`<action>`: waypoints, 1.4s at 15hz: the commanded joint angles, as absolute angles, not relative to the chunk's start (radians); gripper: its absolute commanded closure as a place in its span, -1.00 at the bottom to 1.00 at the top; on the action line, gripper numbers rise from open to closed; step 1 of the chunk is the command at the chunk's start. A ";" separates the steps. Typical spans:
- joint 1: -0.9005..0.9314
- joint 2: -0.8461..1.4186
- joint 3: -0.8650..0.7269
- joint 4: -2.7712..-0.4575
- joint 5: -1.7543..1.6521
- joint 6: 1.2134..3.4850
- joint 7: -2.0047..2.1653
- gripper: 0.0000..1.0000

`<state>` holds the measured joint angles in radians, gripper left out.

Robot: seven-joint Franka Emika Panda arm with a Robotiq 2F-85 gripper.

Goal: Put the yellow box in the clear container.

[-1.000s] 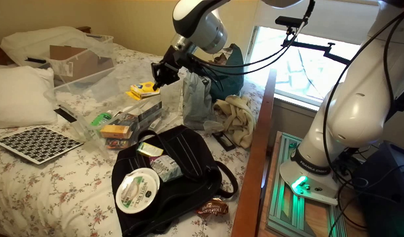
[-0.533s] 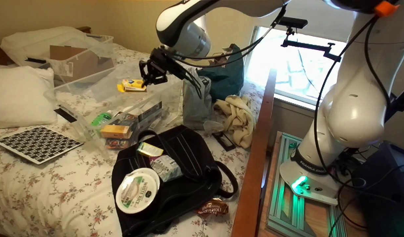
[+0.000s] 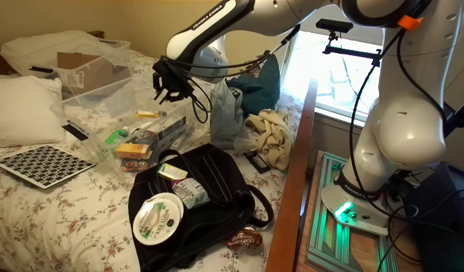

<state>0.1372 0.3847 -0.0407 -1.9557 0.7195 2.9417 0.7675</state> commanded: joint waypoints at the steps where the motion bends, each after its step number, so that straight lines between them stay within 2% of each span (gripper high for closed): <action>1: 0.180 0.403 -0.080 -1.926 0.693 2.975 0.845 -0.09; 6: 0.096 0.298 0.033 -1.999 0.738 2.938 0.591 -0.80; 8: 0.074 0.252 0.056 -2.045 0.727 2.895 0.484 -1.00; 18: 0.059 0.066 0.053 -2.292 0.556 2.784 0.109 -1.00; 19: 0.071 0.136 0.046 -2.218 0.613 2.808 0.142 -1.00; 21: 0.071 0.109 0.046 -2.258 0.583 2.808 0.122 -1.00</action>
